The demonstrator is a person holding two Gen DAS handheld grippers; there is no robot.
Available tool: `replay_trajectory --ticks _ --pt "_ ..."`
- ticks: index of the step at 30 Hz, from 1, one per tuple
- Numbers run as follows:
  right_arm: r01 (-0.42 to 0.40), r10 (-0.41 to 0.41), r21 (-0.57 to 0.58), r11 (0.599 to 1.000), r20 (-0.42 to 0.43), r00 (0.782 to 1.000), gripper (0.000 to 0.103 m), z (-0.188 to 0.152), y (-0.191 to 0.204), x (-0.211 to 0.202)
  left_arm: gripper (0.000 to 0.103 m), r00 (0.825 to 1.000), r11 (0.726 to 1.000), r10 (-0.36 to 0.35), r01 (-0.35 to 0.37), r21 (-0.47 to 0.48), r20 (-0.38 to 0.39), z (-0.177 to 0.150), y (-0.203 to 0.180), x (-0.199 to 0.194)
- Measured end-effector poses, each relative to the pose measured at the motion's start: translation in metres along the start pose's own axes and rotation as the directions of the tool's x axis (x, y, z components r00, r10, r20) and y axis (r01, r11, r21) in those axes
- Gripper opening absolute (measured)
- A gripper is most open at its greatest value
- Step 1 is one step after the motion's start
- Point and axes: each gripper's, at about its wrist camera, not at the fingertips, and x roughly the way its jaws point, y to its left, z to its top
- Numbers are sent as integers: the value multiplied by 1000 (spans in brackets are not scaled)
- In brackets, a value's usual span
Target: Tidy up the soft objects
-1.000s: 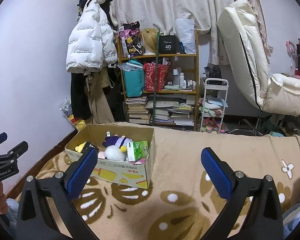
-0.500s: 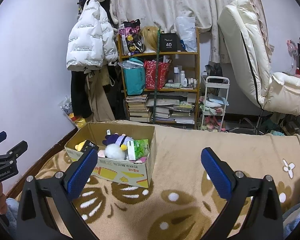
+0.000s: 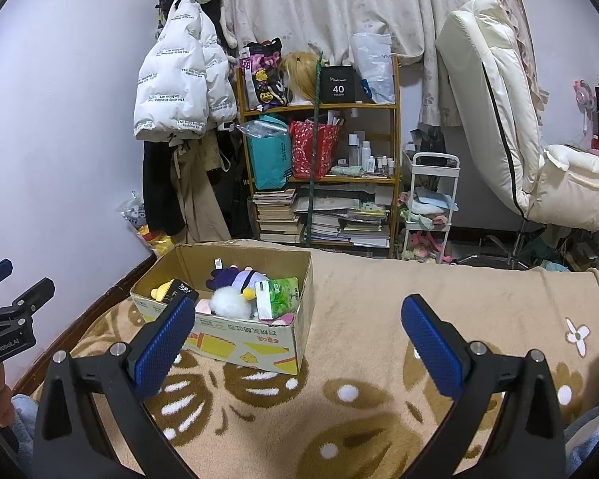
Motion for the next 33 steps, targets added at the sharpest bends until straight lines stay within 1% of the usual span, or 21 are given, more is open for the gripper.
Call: replay_trajectory --ticks 9,33 --pt "-1 1 -2 1000 -3 1000 103 0 -1 0 97 1000 1000 -11 11 7 -7 0 0 0" --pt "-1 1 1 1000 -6 1000 103 0 0 0 97 1000 1000 -4 4 18 -12 -3 -1 6"
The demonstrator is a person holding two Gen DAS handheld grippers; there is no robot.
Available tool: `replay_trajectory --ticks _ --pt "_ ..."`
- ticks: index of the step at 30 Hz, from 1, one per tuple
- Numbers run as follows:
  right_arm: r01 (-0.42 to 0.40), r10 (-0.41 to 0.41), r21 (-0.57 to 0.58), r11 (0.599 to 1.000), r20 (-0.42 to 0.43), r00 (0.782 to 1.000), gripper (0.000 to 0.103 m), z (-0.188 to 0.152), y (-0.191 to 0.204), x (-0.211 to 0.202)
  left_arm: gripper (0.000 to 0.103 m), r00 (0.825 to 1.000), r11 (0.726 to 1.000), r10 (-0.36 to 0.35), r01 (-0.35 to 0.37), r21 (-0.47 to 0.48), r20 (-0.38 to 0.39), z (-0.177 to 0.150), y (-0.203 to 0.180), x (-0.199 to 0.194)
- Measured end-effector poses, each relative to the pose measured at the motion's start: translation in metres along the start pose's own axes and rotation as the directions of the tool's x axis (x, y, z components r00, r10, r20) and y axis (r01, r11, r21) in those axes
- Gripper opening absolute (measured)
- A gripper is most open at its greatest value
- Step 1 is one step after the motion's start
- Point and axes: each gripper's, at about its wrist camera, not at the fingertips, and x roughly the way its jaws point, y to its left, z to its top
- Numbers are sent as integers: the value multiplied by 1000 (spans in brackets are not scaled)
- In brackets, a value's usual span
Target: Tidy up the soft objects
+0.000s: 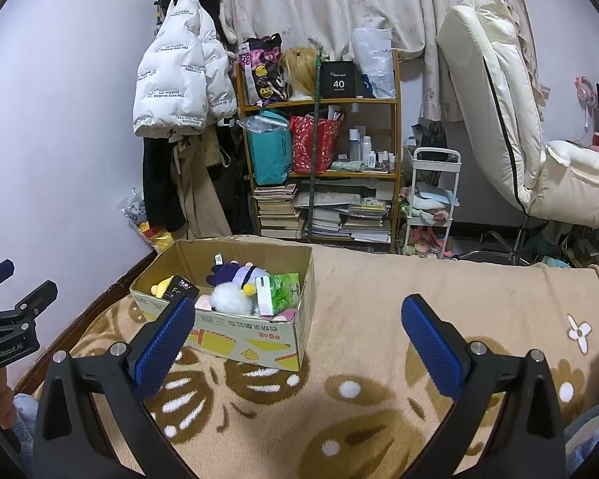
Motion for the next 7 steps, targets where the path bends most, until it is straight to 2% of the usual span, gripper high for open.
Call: replay_trajectory --ticks 7 --pt "0 0 -1 1000 0 1000 103 2 0 0 97 1000 1000 0 0 1 -1 -1 -1 0"
